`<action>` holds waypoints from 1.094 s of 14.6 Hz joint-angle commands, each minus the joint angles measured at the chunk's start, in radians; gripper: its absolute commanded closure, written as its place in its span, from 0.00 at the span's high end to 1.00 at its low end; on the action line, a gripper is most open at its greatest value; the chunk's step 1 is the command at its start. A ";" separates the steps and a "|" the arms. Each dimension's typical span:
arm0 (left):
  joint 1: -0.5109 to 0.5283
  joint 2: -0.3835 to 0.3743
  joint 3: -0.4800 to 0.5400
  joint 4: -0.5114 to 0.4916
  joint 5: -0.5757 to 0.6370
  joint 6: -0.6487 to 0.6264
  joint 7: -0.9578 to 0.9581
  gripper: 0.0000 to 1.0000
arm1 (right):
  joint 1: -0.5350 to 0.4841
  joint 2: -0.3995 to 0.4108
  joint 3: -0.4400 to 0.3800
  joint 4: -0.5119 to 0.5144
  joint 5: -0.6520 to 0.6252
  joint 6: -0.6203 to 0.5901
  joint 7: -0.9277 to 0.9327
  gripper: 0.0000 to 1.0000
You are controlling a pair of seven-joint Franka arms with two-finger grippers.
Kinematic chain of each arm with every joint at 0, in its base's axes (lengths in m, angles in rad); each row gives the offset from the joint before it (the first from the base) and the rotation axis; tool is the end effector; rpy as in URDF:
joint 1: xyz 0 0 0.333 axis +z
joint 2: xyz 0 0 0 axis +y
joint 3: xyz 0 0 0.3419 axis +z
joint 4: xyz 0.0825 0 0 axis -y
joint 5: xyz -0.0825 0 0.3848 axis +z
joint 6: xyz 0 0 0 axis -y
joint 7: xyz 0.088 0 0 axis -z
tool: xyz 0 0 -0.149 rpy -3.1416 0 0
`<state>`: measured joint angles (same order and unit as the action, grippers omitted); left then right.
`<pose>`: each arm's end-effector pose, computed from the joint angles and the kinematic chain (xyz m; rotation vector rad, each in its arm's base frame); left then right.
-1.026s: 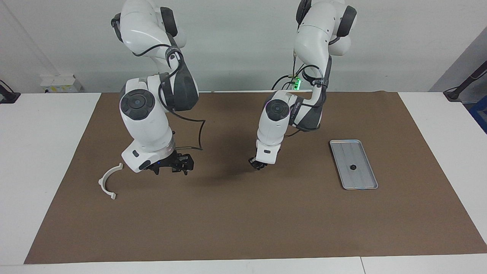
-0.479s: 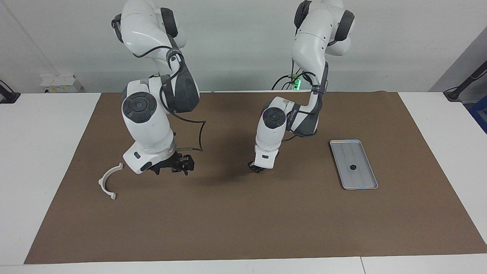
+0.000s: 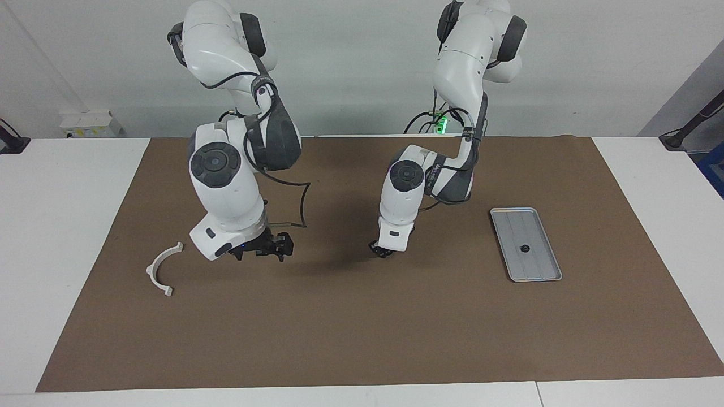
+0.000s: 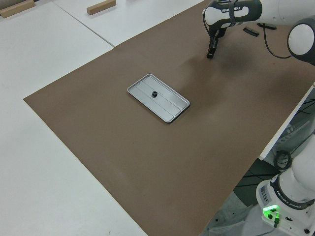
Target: Place bearing gear from tray to pile
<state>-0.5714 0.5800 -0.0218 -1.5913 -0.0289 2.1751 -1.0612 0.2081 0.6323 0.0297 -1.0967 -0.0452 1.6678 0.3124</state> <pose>0.5878 -0.3966 0.2759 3.0221 0.7523 -0.0369 0.7223 0.1625 0.4270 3.0958 -0.1147 -0.0796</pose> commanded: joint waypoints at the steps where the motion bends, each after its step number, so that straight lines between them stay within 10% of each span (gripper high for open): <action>1: -0.016 -0.012 0.032 0.001 0.027 -0.024 -0.026 1.00 | 0.019 0.038 0.004 0.034 -0.005 0.010 0.034 1.00; 8: 0.247 -0.258 0.029 -0.183 0.027 -0.152 0.379 1.00 | 0.131 0.082 0.001 0.035 -0.013 0.066 0.241 1.00; 16: 0.514 -0.291 0.031 -0.284 0.027 -0.028 0.871 0.87 | 0.296 0.148 0.001 0.035 -0.013 0.184 0.568 1.00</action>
<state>-0.0910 0.3310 0.0231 -1.7924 -0.0107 2.0728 -0.2522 0.4676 0.7404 0.0312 -1.0950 -0.0452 1.8272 0.8052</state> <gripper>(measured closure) 0.079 0.000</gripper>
